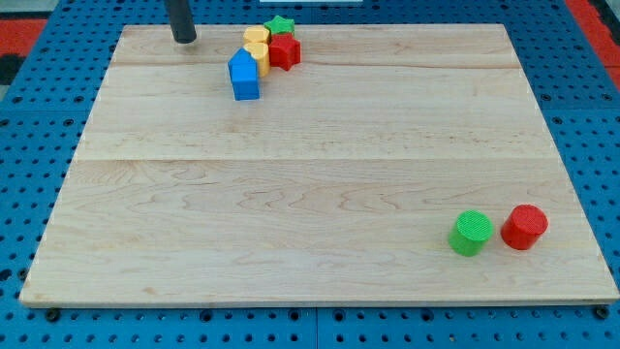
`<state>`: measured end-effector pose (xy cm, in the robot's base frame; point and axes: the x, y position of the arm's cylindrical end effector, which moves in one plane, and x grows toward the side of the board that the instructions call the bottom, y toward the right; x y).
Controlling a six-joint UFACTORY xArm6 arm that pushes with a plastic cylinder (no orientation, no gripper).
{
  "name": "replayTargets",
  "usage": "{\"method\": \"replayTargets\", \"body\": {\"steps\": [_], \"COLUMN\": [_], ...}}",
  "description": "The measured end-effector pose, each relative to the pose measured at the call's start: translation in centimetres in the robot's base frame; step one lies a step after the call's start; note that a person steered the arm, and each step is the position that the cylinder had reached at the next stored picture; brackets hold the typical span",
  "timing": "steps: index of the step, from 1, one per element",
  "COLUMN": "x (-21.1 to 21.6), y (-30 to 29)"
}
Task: Adjust the yellow hexagon diagonally top right to the yellow heart
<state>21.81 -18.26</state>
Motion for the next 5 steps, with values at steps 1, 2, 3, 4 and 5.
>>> {"method": "replayTargets", "body": {"steps": [1,2,3,4,5], "x": [-1.6,-2.6,-1.4,-0.3,-0.5], "y": [1.8,4.7,9.2,12.3,13.4]}}
